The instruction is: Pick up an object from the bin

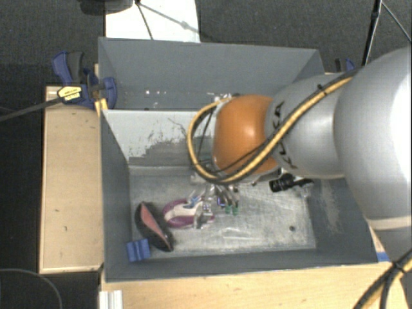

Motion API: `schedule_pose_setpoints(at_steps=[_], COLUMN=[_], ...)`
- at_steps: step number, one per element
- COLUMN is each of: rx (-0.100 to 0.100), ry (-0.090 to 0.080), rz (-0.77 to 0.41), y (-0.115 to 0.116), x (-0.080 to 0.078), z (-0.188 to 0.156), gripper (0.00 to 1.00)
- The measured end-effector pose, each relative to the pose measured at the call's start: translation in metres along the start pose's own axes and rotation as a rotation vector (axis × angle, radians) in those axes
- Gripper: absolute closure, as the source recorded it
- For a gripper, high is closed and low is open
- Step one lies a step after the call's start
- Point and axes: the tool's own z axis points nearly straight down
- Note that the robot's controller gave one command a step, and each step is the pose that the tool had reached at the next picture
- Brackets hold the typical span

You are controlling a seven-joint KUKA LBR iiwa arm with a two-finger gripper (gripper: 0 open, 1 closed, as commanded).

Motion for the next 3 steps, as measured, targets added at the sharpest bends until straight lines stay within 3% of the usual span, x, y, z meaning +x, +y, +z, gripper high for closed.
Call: schedule_pose_setpoints(at_steps=[1, 2, 3], rx=[0.001, 0.0, 0.001], ry=[0.003, 0.006, 0.005], rz=[0.161, 0.243, 0.244], y=[0.0, -0.002, -0.002], x=[-0.008, -0.011, -0.012], z=[-0.005, 0.029, 0.027], gripper=[0.0, 0.0, 0.0])
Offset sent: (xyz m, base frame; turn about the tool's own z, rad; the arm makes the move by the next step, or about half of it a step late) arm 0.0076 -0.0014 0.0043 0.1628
